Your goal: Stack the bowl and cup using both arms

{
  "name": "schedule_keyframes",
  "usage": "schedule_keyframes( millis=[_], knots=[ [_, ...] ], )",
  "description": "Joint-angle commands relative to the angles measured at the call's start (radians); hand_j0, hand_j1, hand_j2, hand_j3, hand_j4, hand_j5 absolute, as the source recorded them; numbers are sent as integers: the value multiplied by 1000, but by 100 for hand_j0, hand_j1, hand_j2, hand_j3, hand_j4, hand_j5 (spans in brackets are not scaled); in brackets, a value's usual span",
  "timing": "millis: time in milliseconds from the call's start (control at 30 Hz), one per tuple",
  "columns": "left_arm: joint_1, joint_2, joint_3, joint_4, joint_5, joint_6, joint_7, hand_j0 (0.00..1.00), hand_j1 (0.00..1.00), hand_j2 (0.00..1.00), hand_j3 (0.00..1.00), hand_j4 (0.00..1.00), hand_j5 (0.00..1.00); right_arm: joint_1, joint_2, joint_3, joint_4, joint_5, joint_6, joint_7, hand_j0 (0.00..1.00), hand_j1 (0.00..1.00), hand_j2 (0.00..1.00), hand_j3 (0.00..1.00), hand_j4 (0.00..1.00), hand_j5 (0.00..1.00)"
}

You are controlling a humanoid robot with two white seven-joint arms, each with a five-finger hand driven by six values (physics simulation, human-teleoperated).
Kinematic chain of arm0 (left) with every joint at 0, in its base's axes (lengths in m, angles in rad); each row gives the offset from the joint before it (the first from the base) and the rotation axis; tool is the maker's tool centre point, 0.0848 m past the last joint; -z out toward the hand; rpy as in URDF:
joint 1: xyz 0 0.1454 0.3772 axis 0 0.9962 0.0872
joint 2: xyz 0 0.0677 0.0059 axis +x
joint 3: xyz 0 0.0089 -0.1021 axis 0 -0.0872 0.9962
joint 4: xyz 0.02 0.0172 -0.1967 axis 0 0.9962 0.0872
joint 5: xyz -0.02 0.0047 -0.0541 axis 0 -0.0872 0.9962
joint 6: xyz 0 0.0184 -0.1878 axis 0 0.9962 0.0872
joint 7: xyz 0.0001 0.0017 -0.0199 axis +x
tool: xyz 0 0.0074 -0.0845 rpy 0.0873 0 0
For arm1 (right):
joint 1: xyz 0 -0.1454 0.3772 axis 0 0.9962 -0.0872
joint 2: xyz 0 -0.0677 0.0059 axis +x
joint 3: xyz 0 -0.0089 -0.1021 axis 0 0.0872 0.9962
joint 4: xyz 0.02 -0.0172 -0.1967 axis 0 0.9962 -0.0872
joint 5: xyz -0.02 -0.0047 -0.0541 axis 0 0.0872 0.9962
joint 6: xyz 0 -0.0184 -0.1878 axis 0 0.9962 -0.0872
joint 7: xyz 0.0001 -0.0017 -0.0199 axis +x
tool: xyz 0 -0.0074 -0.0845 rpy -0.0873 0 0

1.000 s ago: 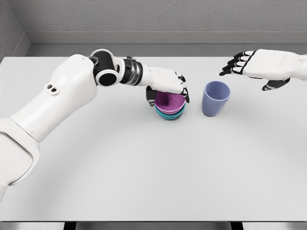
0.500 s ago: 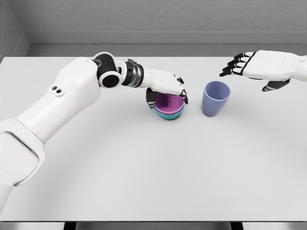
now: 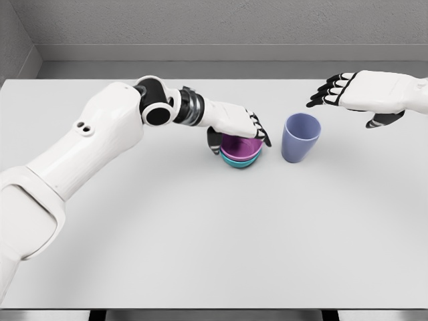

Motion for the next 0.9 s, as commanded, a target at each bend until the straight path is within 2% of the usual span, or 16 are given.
schedule_keyframes(
  millis=[0,67,333,433,533,600,633,767,800,867],
  knots=[
    [0,3,3,-1,10,-1,0,100,100,100,100,100,100,0,-1,-1,0,-4,3,0,100,100,100,100,100,100],
    [0,8,3,-2,44,-1,0,100,100,100,100,100,100,0,-1,-1,0,-4,3,0,100,100,100,100,100,100],
    [-5,26,4,-10,61,-1,0,100,100,100,100,100,100,2,-1,-1,0,-4,3,0,100,100,100,100,100,100],
    [-3,67,4,-60,131,-1,0,100,100,100,100,100,100,2,-1,-1,0,-4,3,0,100,100,100,100,100,100],
    [0,156,3,-183,199,-1,0,100,100,100,100,100,100,8,-4,-1,0,-4,3,0,100,100,100,100,100,100],
    [0,242,4,-312,263,-1,0,100,100,100,100,100,100,8,-7,-1,0,-4,3,0,100,100,100,100,100,100],
    [0,325,4,-397,313,-1,0,100,100,100,100,100,100,8,-7,-2,0,-4,3,0,100,100,100,100,100,100],
    [6,620,59,-711,393,-1,0,100,100,100,100,100,100,5,-4,-5,0,-4,3,0,100,100,100,100,100,100],
    [8,658,67,-732,393,-1,0,100,100,100,100,100,100,3,-4,-5,0,-4,3,0,100,100,100,100,100,100],
    [8,663,82,-728,389,-1,0,100,100,100,100,100,100,2,-3,-2,0,-4,3,0,100,100,100,100,100,100]
  ],
)
